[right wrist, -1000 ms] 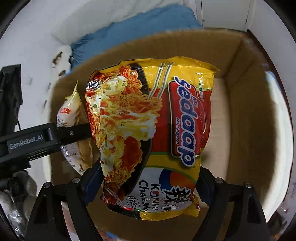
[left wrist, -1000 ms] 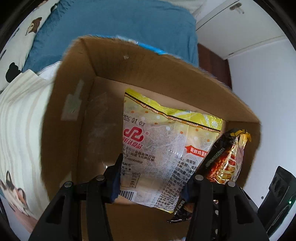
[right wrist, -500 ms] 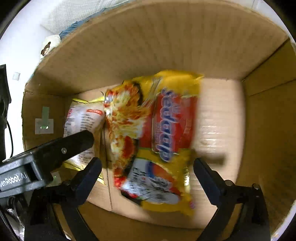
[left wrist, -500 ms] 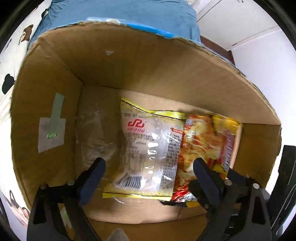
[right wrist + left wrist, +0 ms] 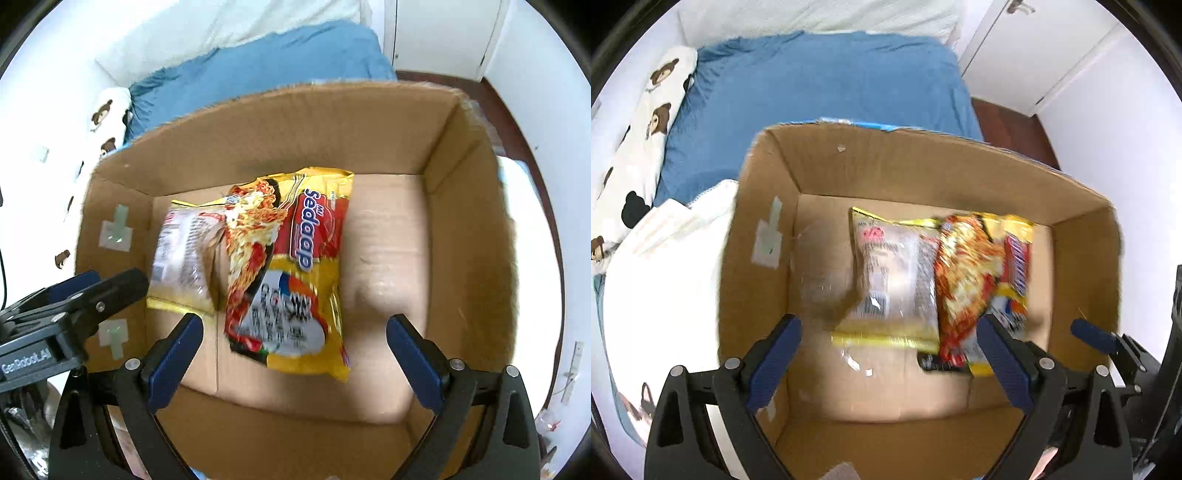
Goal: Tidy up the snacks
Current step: 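Grasp the Franzzi cookie pack with the left tool while the right tool grasps the white pastry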
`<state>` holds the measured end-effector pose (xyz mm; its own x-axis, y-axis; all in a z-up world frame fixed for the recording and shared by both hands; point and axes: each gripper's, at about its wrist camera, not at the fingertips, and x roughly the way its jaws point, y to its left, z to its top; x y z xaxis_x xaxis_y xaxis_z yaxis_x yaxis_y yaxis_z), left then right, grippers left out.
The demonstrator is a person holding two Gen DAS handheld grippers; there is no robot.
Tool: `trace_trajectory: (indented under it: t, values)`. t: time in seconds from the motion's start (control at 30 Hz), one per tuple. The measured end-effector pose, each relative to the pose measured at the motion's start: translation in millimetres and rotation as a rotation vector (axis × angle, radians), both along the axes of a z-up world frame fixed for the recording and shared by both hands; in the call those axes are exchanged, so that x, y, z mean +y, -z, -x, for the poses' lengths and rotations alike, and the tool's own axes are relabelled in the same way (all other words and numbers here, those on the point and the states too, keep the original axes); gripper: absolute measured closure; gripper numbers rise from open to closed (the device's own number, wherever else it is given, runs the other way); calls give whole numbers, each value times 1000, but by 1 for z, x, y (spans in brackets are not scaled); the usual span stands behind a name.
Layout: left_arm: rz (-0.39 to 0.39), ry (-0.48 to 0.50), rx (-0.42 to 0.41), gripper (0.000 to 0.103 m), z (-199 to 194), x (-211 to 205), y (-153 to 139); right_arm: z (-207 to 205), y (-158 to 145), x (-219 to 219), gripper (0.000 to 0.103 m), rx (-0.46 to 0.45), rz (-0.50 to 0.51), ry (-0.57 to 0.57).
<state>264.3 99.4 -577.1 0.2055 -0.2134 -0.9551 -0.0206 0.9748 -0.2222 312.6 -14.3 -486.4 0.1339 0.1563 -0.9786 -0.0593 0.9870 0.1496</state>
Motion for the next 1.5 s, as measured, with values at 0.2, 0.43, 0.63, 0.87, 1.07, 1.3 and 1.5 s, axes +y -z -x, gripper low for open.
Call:
trace_trajectory:
  t: [0.2,0.43,0.63,0.87,1.07,1.3,1.5]
  values:
    - [-14,-23,-107,6,5,-12,-112,45,-50,2,2,-111,1,5]
    - [-17,-57,-181,6,60,-21,-160,112,-81,-8,2,-135,-79,38]
    - [-71,-4,-145,6,142,-30,-135,190,-59,-33,2,-56,-112,92]
    - [-34,11,66,6,204,-35,-52,282,-14,-89,2,77,-118,264]
    - [-20,14,144,6,218,-55,-11,340,45,-116,2,183,-72,396]
    - [-88,99,176,7,207,-91,18,371,103,-120,27,246,-54,471]
    - [17,-15,230,43,213,-82,34,373,99,-94,43,191,-27,337]
